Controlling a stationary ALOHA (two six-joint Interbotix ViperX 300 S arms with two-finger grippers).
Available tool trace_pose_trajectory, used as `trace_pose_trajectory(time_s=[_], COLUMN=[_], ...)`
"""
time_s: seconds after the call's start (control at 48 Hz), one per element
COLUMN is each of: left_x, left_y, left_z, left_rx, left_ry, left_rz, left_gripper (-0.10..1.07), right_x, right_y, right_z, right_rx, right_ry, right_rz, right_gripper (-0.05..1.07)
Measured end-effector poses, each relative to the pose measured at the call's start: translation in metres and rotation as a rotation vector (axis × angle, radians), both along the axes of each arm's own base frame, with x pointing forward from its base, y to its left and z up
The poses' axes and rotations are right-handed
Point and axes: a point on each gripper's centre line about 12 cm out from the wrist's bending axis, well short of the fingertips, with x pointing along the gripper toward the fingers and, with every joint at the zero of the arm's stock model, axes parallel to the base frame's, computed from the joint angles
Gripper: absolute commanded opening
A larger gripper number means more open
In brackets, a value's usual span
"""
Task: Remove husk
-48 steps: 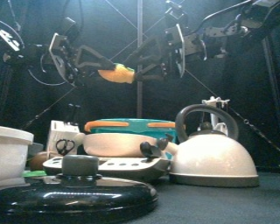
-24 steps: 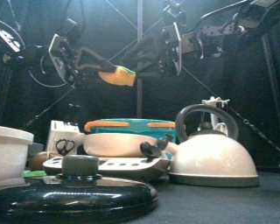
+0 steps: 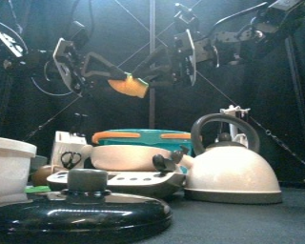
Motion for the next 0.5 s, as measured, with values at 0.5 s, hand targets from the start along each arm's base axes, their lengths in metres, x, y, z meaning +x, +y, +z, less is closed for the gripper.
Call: trace_pose_trajectory(time_s=[0.5], left_x=[0.0002], left_y=[-0.0034], left_z=[0.0005], left_rx=[0.002], left_ry=[-0.002], left_rz=[-0.011], left_gripper=[0.59], right_x=[0.0043], right_y=[0.0032], right_z=[0.0010], right_rx=[-0.008], right_ry=[0.017], right_rz=[0.023], right_gripper=[0.58])
